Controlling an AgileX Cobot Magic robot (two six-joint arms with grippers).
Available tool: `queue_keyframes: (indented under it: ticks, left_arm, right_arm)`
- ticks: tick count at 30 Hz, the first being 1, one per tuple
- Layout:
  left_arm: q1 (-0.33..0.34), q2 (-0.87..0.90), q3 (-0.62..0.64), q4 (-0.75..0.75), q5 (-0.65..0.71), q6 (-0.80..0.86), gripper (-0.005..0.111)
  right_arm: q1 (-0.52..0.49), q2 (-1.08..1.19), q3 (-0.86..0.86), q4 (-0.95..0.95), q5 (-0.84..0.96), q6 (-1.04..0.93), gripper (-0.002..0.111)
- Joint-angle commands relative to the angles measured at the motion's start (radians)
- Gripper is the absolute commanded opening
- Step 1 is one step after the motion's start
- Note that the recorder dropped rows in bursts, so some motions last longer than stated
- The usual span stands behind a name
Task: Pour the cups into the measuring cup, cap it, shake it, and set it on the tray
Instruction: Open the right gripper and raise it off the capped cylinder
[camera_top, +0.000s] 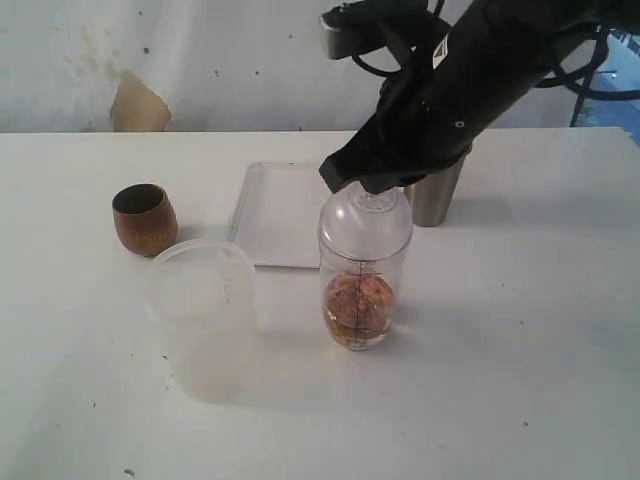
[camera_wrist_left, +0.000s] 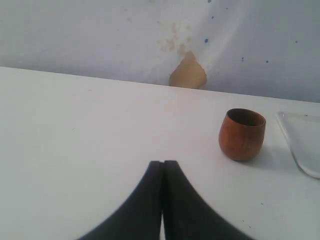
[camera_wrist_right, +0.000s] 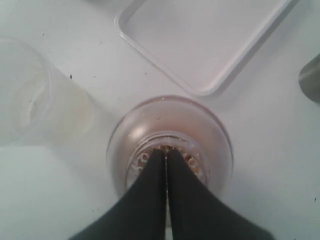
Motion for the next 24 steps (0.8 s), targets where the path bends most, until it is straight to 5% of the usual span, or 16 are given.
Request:
queue_keyframes:
  ticks: [1, 24]
  left_arm:
    - [0.000, -0.006, 0.004, -0.001, -0.007, -0.003, 0.000]
    - [0.000, -0.006, 0.004, -0.001, -0.007, -0.003, 0.000]
  right_arm:
    - [0.001, -0.043, -0.002, -0.001, -0.034, -0.012, 0.000]
    - [0.001, -0.055, 0.037, 0.008, -0.127, -0.012, 0.000]
